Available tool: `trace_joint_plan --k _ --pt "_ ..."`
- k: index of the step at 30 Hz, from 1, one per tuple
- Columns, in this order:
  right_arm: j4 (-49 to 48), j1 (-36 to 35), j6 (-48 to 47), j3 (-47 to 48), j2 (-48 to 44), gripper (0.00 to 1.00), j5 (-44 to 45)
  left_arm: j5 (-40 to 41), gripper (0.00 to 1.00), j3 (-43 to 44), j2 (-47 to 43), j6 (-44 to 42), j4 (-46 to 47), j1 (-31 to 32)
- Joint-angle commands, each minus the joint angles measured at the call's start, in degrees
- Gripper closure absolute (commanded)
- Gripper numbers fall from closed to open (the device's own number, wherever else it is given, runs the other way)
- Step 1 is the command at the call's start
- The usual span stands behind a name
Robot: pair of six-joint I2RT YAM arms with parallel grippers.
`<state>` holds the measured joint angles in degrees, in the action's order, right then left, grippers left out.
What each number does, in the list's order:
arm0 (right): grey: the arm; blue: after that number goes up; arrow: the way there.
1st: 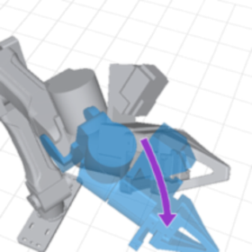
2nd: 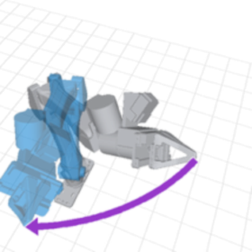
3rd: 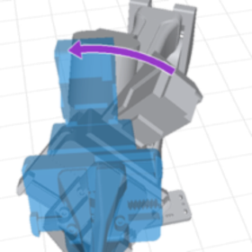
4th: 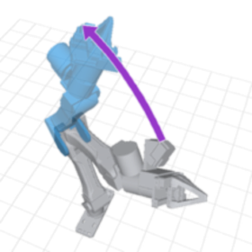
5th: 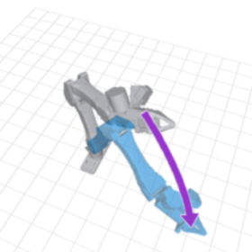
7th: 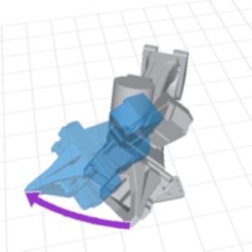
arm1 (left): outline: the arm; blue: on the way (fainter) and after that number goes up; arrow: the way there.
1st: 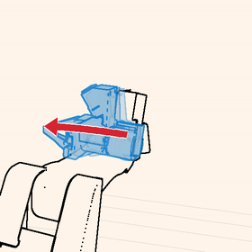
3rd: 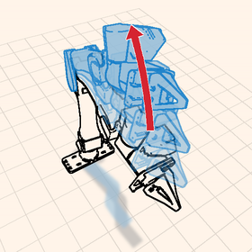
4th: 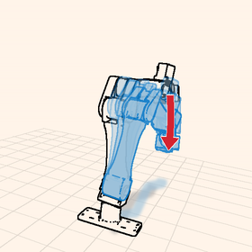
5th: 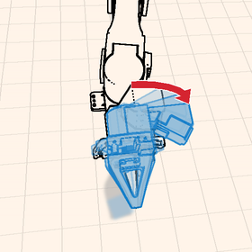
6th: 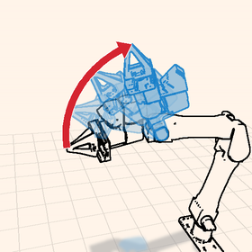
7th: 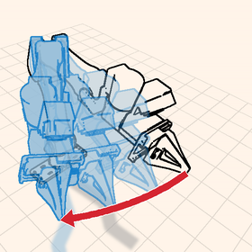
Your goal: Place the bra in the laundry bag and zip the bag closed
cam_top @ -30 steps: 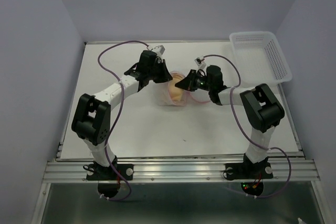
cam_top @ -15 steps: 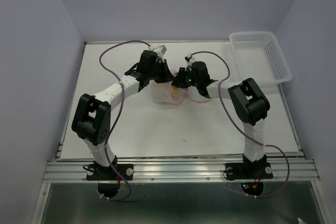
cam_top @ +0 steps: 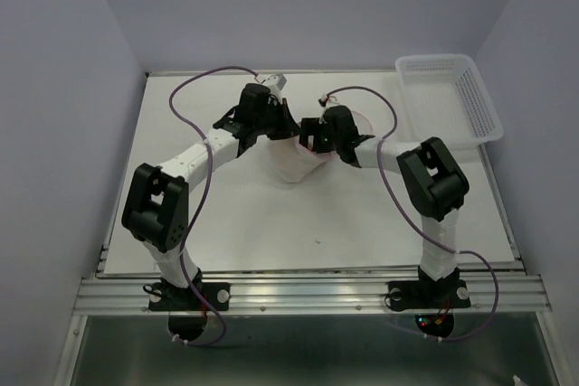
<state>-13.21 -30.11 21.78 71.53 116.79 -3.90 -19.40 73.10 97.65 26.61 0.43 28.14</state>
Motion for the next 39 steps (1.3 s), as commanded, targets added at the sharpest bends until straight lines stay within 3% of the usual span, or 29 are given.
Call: trace_joint_plan --k 1,6,9,16,22,30,34,36,37,39 --pt "2.5 -0.5 -3.8 0.3 -8.8 0.1 2.7 -0.4 1.0 2.7 -1.9 0.8 2.3 0.1" --pt "7.6 -0.5 -4.0 0.2 -16.2 0.0 6.3 0.2 1.0 2.3 -0.9 1.1 2.3 0.1" --pt "11.8 0.1 -2.9 -0.3 -19.7 0.0 13.3 -0.1 1.0 1.4 -0.8 1.2 2.8 -0.1" --pt "18.6 13.6 10.7 -5.4 -23.9 0.0 14.2 -0.2 1.0 0.0 -1.4 1.3 3.7 -0.2" --pt "20.1 19.2 18.8 -9.4 -20.0 0.0 12.6 -0.3 1.0 -0.9 -1.8 1.3 3.8 -0.3" --pt "20.2 20.3 15.4 -1.3 -8.4 0.0 12.1 -2.5 1.0 -2.3 -2.3 -1.1 4.1 -0.3" --pt "20.2 20.3 15.7 0.5 -4.3 0.08 14.1 -2.9 1.0 -2.6 -2.5 -1.7 4.2 -0.3" --pt "20.2 20.3 15.8 1.2 -3.1 0.16 13.9 -3.0 1.0 -2.6 -2.5 -1.9 4.3 -0.3" --pt "20.1 20.3 15.6 1.9 -2.5 0.27 13.1 -3.1 1.0 -2.6 -2.4 -1.9 4.4 -0.2" --pt "20.1 20.3 15.4 2.9 -1.1 0.35 11.6 -3.4 1.0 -2.5 -2.1 -2.0 4.4 -0.2"
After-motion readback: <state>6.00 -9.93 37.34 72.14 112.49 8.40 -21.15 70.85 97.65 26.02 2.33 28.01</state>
